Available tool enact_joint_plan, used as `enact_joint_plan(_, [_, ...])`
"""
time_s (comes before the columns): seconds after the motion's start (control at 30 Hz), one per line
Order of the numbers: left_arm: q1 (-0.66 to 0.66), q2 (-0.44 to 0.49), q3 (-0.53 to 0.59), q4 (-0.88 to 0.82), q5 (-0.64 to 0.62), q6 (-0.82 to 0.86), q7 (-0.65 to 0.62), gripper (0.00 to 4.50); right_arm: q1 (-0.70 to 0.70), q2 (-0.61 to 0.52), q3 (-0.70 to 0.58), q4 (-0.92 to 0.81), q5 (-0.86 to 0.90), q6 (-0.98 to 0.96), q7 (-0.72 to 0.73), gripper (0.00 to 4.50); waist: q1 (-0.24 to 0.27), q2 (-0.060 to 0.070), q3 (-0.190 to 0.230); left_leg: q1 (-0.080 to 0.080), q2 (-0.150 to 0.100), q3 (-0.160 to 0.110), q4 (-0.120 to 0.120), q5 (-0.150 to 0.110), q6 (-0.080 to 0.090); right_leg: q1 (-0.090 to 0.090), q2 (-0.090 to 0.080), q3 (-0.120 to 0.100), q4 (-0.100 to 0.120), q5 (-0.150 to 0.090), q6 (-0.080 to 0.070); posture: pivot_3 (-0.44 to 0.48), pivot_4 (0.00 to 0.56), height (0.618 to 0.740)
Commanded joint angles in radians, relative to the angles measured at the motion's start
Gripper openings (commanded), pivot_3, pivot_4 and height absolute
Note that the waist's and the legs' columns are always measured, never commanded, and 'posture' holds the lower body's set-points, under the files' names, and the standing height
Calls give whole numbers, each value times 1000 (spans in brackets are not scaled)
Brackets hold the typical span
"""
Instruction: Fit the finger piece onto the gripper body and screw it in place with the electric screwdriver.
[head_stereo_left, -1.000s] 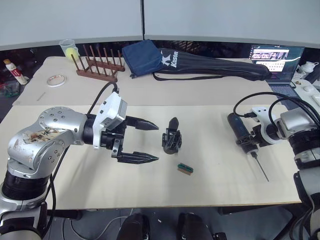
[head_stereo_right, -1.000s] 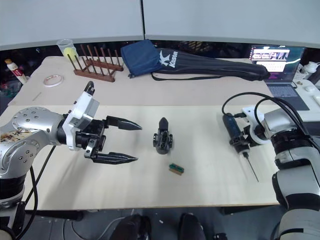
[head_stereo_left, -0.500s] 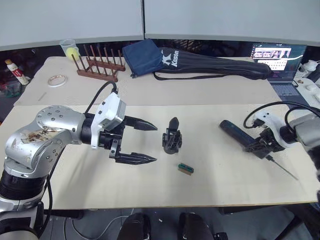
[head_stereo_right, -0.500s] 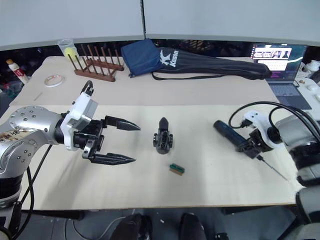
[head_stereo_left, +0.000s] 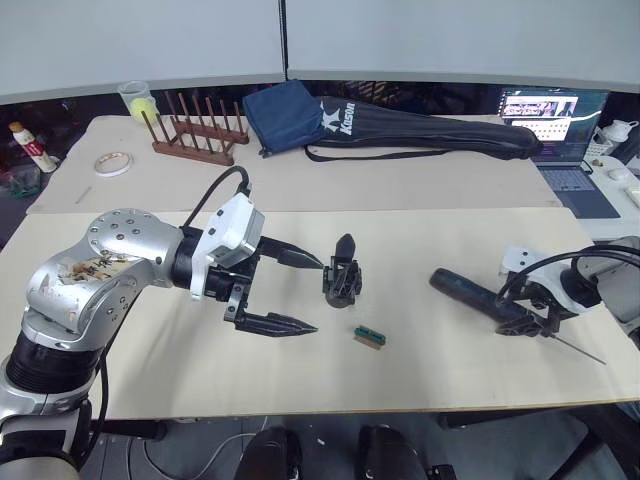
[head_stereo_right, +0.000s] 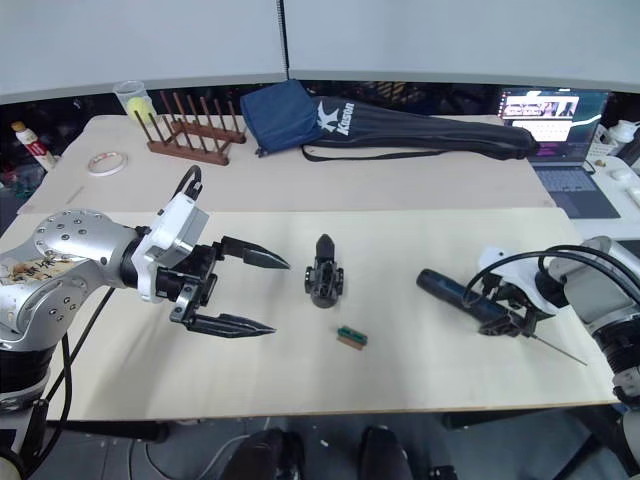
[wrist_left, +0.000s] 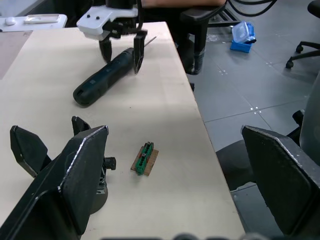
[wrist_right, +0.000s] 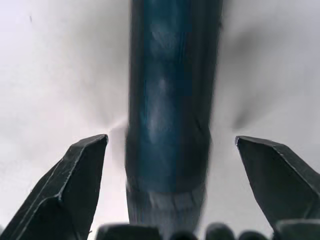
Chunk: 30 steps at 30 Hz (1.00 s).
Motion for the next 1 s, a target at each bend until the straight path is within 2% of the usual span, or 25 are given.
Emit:
enact_joint_plan(0.03, [-4, 5, 12, -24, -3, -19, 0, 4500, -28, -14, 9, -7, -41, 32, 44, 4348, -2, 0, 0, 0, 0, 0, 0, 0, 0, 0, 0, 0, 0, 0, 0, 0, 150, 740])
enact_joint_plan(0.4, [0, 2, 14, -23, 10, -27, 17, 4500, -65, 90, 40, 112, -128, -21, 46, 4348, -3, 0, 0, 0, -1, 0, 1, 0, 0, 1, 0, 0, 0, 0, 0, 0, 150, 740])
enact_joint_plan(0.5, [-2, -3, 16, -21, 16, -32, 25, 4500, -55, 101, 44, 126, -141, -36, 60, 3532, -4, -1, 0, 5, -1, 0, 0, 0, 0, 6, 1, -1, -1, 0, 0, 0, 150, 740])
enact_joint_plan(0.57, [-3, -3, 18, -21, 13, -30, 26, 4500, -42, 104, 42, 125, -145, -51, 65, 2775, -4, -1, 0, 7, 0, -1, 0, 0, 0, 8, 1, -1, -1, -1, 0, 0, 150, 740])
enact_joint_plan(0.67, [0, 1, 19, -22, 12, -27, 26, 4500, -34, 110, 29, 124, -147, -100, 51, 1913, -3, -1, 0, 7, 1, -1, 0, 0, 0, 9, 1, -1, -1, -1, 0, 0, 150, 740])
enact_joint_plan(0.77, [21, 19, 17, -21, 18, -27, 12, 4500, -35, 94, 2, 122, -141, -221, 37, 1913, -4, -1, 0, 8, 1, -1, 0, 0, 0, 9, 1, -1, -1, -1, 0, 0, 150, 740])
enact_joint_plan(0.87, [46, 26, 18, -20, 18, -27, 7, 4500, -33, 63, -48, 113, -86, -380, 84, 1913, -8, -1, 0, 8, 1, -1, 0, 0, 0, 8, 1, -1, -1, -1, 0, 0, 150, 740])
enact_joint_plan(0.93, [74, 20, 16, -22, 13, -20, 14, 4500, -27, 69, -155, 62, -1, -348, 60, 1913, -8, 0, 2, 8, 1, 0, -1, 0, -1, 8, 1, -1, -1, -1, -1, 0, 150, 740])
enact_joint_plan(1.0, [109, 13, 11, -21, 22, -31, 18, 4500, 37, 65, -288, -58, 96, -254, 10, 1913, -5, 4, 4, 7, 1, 0, -1, 0, -1, 7, 1, 0, -1, -1, -1, 0, 150, 740])
